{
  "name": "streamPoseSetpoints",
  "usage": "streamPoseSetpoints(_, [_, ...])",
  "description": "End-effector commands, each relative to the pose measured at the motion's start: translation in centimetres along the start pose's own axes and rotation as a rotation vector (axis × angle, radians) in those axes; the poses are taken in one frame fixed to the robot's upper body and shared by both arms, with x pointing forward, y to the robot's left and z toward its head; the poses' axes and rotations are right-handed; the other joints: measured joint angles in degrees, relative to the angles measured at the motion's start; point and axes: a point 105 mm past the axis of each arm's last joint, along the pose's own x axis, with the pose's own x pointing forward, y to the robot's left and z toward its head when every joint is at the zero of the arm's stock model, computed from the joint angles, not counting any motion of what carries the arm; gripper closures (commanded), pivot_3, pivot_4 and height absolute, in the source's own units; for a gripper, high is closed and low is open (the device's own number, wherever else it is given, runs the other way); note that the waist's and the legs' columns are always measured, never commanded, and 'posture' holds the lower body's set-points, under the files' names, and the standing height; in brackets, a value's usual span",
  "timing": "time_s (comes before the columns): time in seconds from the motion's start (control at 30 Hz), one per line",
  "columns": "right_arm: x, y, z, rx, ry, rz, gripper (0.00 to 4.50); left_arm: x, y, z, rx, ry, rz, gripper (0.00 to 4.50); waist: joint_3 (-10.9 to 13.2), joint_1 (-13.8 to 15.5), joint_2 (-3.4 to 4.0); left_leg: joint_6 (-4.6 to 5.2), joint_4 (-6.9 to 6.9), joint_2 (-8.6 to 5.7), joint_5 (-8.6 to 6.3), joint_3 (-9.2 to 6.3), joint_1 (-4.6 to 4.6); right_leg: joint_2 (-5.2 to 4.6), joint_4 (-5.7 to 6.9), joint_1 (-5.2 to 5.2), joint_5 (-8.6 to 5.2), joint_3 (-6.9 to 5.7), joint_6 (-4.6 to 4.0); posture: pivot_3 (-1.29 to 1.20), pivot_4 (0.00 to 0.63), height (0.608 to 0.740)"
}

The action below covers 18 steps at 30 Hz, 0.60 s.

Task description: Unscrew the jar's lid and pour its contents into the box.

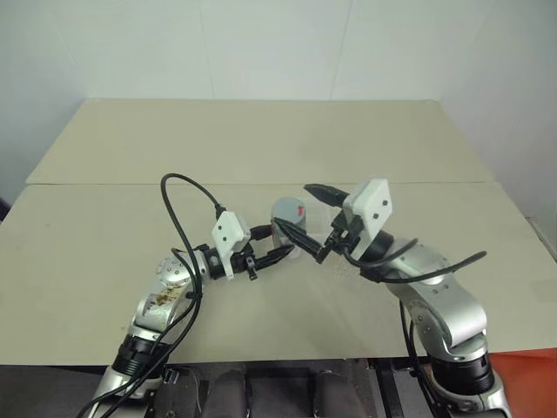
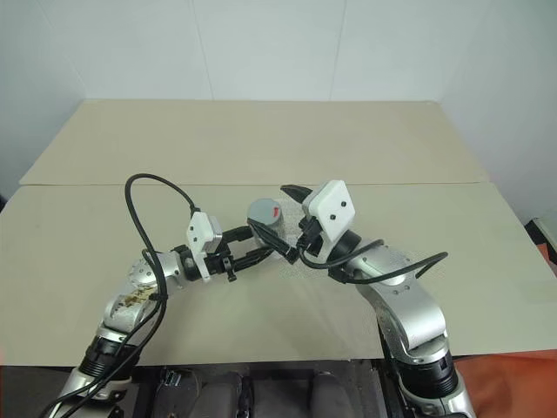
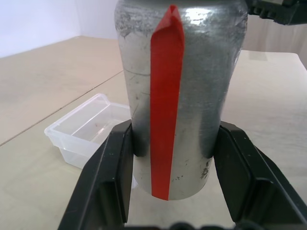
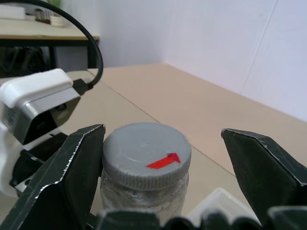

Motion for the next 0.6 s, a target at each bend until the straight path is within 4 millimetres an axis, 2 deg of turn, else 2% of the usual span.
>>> streamPoseSetpoints(0.03, [-0.1, 0.1, 1.0, -0.048, -0.030, -0.007, 0.06, 0.3, -0.1, 1.6, 0.042, -0.047, 0.001, 2.39, 0.00, -0.01, 0.00, 0.00, 0.00, 0.00, 0.00, 0.00, 0.00, 0.00, 0.00, 0.00, 0.00, 0.00, 0.00, 0.00, 0.150, 0.740])
streamPoseSetpoints(0.23, [0.3, 0.5, 0.8, -0.041, -0.026, 0.003, 0.06, 0.3, -0.1, 1.6, 0.042, -0.050, 0.005, 2.39, 0.00, -0.03, 0.00, 0.00, 0.00, 0.00, 0.00, -0.01, 0.00, 0.00, 0.00, 0.00, 0.00, 0.00, 0.00, 0.00, 0.150, 0.740])
streamPoseSetpoints(0.6, [1.6, -0.2, 0.9, -0.040, -0.046, -0.052, 0.06, 0.4, -0.5, 1.6, 0.036, -0.056, -0.005, 2.39, 0.00, -0.12, 0.00, 0.00, 0.00, 0.00, 0.00, -0.01, 0.00, 0.01, 0.00, 0.00, 0.00, 0.00, 0.00, 0.00, 0.150, 0.740])
